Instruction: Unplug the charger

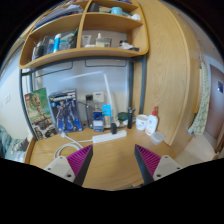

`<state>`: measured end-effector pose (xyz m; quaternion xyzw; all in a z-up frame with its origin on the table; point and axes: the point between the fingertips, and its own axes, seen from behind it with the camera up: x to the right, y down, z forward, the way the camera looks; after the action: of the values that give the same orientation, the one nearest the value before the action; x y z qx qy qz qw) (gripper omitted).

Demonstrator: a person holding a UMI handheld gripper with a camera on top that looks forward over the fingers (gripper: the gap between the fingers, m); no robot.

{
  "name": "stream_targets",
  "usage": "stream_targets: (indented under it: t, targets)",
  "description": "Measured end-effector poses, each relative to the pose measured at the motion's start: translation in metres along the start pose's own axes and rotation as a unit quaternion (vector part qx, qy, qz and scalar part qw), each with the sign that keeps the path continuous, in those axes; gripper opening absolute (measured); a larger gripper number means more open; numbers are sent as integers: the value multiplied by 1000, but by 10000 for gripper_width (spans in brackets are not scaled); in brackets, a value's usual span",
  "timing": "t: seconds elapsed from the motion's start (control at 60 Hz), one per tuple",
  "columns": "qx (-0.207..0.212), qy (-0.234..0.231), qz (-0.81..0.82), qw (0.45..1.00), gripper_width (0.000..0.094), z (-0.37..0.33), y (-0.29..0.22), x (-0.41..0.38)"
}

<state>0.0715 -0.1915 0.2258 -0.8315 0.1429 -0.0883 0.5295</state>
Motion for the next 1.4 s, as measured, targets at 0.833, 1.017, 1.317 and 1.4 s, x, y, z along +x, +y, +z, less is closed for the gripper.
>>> stream_targets:
  t: [0.833, 1.017, 1.317, 1.4]
  targets:
    - [-40, -156, -90, 983, 798, 334, 37, 2]
    - [-30, -177, -86, 980, 620, 378, 27, -20]
    - [-41, -165, -63, 983, 184, 392, 30, -17]
    - [-60, -158, -70, 983, 123, 395, 31, -16]
